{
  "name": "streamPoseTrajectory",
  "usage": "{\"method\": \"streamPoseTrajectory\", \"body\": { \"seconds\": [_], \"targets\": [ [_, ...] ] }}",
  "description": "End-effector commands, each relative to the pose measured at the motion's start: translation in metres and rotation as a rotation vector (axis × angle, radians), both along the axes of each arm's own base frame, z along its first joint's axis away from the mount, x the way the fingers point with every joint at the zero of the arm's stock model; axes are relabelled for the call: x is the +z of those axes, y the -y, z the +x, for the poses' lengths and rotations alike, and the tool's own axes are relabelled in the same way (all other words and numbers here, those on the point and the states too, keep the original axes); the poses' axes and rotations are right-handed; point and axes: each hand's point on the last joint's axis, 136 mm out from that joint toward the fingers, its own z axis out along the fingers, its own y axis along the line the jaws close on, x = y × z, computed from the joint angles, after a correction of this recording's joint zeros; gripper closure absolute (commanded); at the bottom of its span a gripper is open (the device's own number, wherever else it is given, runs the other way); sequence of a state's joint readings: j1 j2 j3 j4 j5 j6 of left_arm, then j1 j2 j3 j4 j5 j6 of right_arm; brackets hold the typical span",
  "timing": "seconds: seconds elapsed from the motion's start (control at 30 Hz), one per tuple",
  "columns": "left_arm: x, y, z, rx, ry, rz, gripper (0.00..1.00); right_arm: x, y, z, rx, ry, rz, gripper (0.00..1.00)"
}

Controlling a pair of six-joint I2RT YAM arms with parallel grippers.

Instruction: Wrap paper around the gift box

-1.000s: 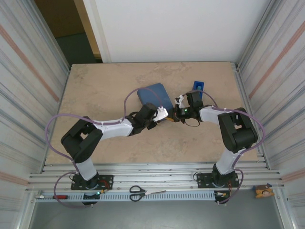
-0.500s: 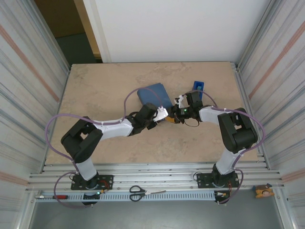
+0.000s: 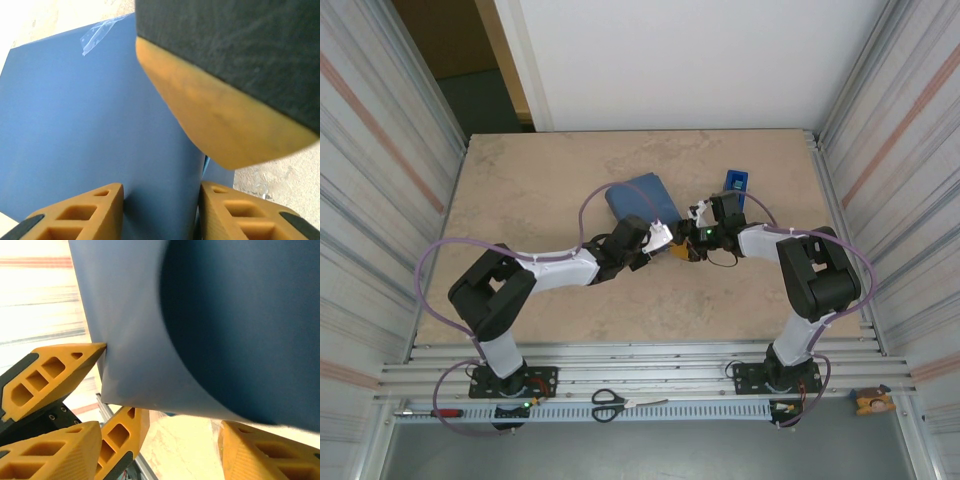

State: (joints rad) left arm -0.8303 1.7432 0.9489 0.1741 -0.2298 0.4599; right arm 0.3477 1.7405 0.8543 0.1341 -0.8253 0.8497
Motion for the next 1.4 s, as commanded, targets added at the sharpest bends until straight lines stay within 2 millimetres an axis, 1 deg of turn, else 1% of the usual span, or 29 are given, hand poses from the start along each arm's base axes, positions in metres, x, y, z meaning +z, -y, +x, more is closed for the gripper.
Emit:
{"method": "streamPoseTrajectory", "body": {
  "seconds": [0.0,0.13,0.33,0.43,0.5,0.6,0.73,0.8,1.03,1.13,1.23,1.3,1.37],
  "targets": [
    [-0.058,-0.02,-0.028,-0.026,-0.153,0.138,0.58,0.026,-0.012,0.002,0.016,0.064,0.063,0.35],
    [-0.057,-0.019,-0.028,-0.027,-0.152,0.138,0.58,0.028,-0.01,-0.004,0.021,0.061,0.065,0.35],
    [-0.058,-0.019,-0.027,-0.029,-0.152,0.141,0.58,0.031,0.003,-0.026,0.021,0.053,0.036,0.41],
    [-0.058,-0.019,-0.027,-0.028,-0.153,0.142,0.58,0.036,0.01,-0.033,0.022,0.055,0.025,0.52],
    [-0.058,-0.019,-0.027,-0.026,-0.152,0.141,0.58,0.04,0.012,-0.036,0.026,0.059,0.025,0.64],
    [-0.059,-0.019,-0.027,-0.026,-0.152,0.141,0.58,0.045,0.015,-0.037,0.029,0.061,0.018,0.79],
    [-0.059,-0.019,-0.027,-0.028,-0.152,0.143,0.58,0.056,0.015,-0.032,0.024,0.099,0.019,0.92],
    [-0.059,-0.019,-0.027,-0.027,-0.153,0.142,0.58,0.059,0.014,-0.026,0.023,0.121,0.022,0.93],
    [-0.059,-0.019,-0.027,-0.03,-0.153,0.143,0.58,0.056,0.004,0.002,0.008,0.144,0.057,0.96],
    [-0.059,-0.019,-0.027,-0.03,-0.153,0.143,0.58,0.046,0.002,0.01,-0.008,0.118,0.047,0.96],
    [-0.059,-0.019,-0.027,-0.028,-0.153,0.144,0.58,0.041,-0.005,0.014,0.002,0.113,0.072,0.96],
    [-0.06,-0.019,-0.027,-0.028,-0.155,0.146,0.58,0.033,-0.006,0.015,-0.001,0.085,0.055,0.96],
    [-0.06,-0.019,-0.027,-0.029,-0.154,0.144,0.58,0.019,-0.004,0.014,-0.016,0.04,0.027,0.97]
  ]
}}
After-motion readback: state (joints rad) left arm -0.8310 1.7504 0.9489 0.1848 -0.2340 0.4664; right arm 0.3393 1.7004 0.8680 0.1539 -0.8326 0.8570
